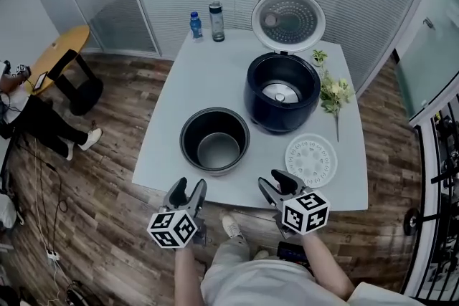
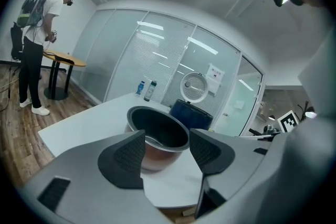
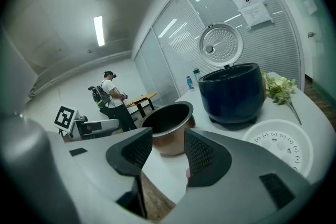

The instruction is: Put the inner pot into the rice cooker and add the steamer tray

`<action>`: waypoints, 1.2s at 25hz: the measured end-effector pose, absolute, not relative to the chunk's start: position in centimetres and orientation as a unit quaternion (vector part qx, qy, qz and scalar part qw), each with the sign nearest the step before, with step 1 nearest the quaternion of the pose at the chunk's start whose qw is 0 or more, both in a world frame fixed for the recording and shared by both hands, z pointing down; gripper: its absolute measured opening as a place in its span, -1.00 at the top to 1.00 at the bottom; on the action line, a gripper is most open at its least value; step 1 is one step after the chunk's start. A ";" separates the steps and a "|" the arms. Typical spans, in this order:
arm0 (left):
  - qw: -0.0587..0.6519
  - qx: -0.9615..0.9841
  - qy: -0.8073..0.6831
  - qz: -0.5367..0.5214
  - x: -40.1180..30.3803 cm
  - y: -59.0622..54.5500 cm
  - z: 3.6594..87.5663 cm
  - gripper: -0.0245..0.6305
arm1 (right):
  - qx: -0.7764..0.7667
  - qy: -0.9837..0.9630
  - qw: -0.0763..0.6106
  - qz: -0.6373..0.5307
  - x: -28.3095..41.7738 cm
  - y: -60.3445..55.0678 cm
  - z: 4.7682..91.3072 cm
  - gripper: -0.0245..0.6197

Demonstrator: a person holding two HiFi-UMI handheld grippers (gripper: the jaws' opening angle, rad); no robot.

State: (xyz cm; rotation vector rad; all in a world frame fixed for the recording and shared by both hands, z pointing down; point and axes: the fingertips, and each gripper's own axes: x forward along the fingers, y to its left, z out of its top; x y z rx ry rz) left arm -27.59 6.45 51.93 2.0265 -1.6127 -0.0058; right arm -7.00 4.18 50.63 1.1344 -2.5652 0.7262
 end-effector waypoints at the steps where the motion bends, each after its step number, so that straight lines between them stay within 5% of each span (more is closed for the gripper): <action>1: 0.276 0.751 -0.600 0.000 -28.2 5.5 52.3 0.11 | 0.391 -0.877 0.122 0.252 -7.4 3.1 50.9 0.31; 30: 0.322 0.740 -0.587 0.062 -33.9 -6.4 58.8 0.24 | 0.433 -0.832 0.148 0.314 -13.3 -9.5 56.7 0.36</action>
